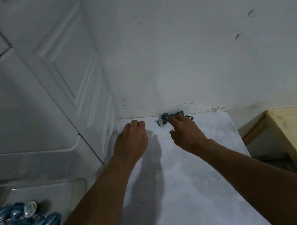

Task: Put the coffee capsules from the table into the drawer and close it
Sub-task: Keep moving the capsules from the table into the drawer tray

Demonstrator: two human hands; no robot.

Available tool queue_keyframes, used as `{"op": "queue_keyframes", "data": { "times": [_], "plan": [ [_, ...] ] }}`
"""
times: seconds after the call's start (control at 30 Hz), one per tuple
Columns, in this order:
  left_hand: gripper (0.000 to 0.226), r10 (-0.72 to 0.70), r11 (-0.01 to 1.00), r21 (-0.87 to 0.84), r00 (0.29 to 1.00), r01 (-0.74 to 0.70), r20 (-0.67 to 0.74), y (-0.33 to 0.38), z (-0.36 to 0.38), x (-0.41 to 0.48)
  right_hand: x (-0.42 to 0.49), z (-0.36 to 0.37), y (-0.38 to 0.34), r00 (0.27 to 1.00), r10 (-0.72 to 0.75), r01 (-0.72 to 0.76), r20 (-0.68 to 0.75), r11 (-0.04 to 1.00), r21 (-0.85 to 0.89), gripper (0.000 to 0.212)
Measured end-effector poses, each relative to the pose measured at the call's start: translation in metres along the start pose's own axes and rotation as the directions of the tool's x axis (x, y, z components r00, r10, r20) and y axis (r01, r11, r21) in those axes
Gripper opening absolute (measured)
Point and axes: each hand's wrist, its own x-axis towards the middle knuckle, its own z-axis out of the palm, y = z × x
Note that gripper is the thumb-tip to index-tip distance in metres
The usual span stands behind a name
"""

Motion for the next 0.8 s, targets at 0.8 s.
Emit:
{"op": "queue_keyframes", "data": {
  "times": [0.8],
  "plan": [
    [0.037,-0.232,0.943,0.322,0.864,0.086,0.447,-0.034,0.077,0.078,0.114,0.088,0.048,0.977,-0.028,0.042,0.210,0.997,-0.062,0.049]
  ]
}}
